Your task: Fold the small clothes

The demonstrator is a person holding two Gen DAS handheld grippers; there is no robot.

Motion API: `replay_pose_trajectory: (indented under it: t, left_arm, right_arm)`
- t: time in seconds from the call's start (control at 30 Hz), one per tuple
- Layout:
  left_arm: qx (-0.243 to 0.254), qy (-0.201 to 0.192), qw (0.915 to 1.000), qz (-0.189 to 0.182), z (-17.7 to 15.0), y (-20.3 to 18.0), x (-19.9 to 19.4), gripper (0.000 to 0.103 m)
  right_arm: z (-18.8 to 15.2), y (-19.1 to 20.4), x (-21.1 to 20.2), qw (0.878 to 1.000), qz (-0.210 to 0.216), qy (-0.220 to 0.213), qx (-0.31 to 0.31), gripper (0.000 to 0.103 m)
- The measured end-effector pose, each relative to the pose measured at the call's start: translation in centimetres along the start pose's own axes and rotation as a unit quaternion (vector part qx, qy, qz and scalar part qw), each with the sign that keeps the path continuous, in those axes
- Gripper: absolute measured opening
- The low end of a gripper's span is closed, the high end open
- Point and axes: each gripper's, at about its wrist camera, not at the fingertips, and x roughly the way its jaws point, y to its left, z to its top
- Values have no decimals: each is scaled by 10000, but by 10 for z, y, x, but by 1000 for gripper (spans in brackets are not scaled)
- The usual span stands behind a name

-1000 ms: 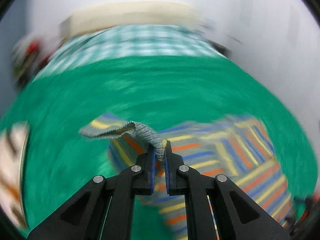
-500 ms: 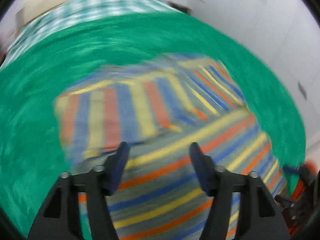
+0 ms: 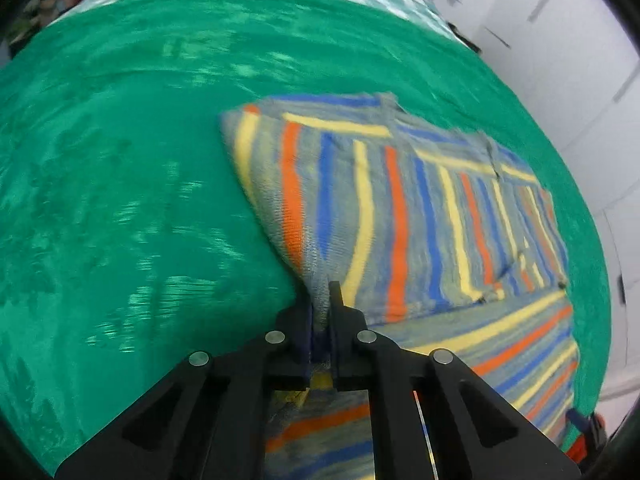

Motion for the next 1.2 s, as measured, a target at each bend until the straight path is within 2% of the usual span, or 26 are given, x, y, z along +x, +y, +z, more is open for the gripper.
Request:
replay_pose_trajectory:
  t: [0.07,0.13,0.23,0.27,0.3,0.37,0.47,0.6,0.67,0.77,0.8,0.83,0.9,0.97,1.1,1.2]
  left_arm:
    - [-77,-129,9992,361,3,10,-4,4]
    - [-195,25,9992,345,3,21,2,5]
    - [-58,187,9988,440,3,17,6,12]
    - [-31,251,9986,474,5,15,3,19]
    - [-40,258,9983,521,10,14,5,33]
    - [-42,-76,9969,781,15,11,-14,49]
    - [119,-554,9942,916,21,0,-37,51]
    - [629,-733,9932,651,32,-32,-34,53]
    - [919,-550,9920,663,27,-43,-17,58]
    - [1049,111,9882,1109,9,-36,25,61]
    - [1054,100,9881,1119,5,-33,26,62]
    - [1052,-96,9884,1095,1,-31,20,65]
    - [962,-110,9880,1202,1,-29,12,77]
    - [972,-238,9874,1223,0,-29,-3,78]
    - [1116,-511,9803,1545,-9,-31,-30,91]
    - [1199,-598,9765,1689,-17,-33,-44,92]
  right_arm:
    - [0,-1,0,10000,8,-2,30,81]
    - [1,-3,3,10000,24,19,47,81]
    - [1,-3,4,10000,60,37,55,81]
    - [0,-2,3,10000,64,27,43,81]
    - [0,-2,1,10000,64,18,36,81]
    - [1,-3,0,10000,50,-14,53,81]
    - [2,-7,-2,9999,17,-84,137,81]
    - [1,-9,4,9998,9,15,212,81]
    - [1,-8,4,9998,-8,23,183,81]
    - [0,-5,2,9999,-48,18,96,81]
    - [0,-5,2,9999,-51,25,98,81]
    - [-1,-6,1,9999,-53,35,108,81]
    - [-2,-9,1,9999,-48,42,150,81]
    - [-2,-11,0,9998,-36,29,190,81]
    - [2,-11,-1,9998,-49,-52,202,81]
    - [1,-9,-2,9998,-79,-59,185,81]
